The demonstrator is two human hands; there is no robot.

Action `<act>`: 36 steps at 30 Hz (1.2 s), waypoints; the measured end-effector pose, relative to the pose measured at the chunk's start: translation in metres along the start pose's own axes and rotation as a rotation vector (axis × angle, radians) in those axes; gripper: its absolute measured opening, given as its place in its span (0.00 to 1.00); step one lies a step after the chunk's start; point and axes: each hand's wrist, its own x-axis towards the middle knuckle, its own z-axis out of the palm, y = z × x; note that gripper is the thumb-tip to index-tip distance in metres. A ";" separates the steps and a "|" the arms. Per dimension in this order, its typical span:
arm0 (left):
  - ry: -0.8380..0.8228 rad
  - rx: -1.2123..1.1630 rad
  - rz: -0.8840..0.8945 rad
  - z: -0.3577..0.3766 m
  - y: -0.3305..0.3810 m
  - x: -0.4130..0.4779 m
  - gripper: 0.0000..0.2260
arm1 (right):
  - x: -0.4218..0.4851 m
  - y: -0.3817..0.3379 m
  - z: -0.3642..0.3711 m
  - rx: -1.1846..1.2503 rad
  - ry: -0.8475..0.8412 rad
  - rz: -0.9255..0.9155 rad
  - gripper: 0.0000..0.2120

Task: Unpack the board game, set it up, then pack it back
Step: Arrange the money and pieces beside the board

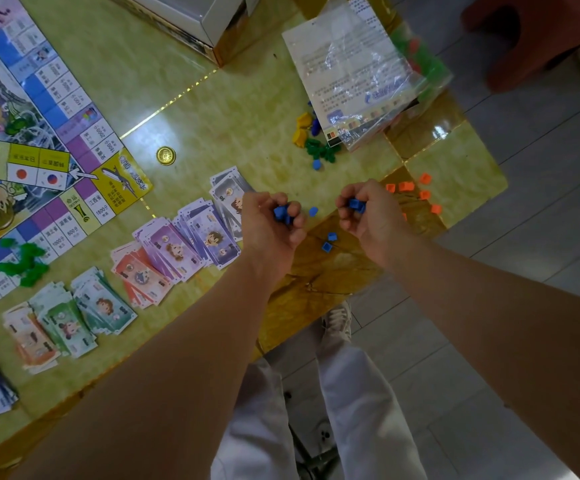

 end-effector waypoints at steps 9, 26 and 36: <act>0.126 0.523 0.283 -0.019 -0.007 -0.001 0.13 | -0.007 0.013 -0.014 -0.642 0.153 -0.280 0.16; 0.161 1.903 0.688 -0.017 -0.017 0.021 0.07 | -0.009 0.032 -0.027 -1.342 -0.146 -0.664 0.06; -0.113 0.636 0.217 0.000 -0.002 0.012 0.14 | -0.006 0.009 -0.009 -0.364 -0.019 -0.196 0.14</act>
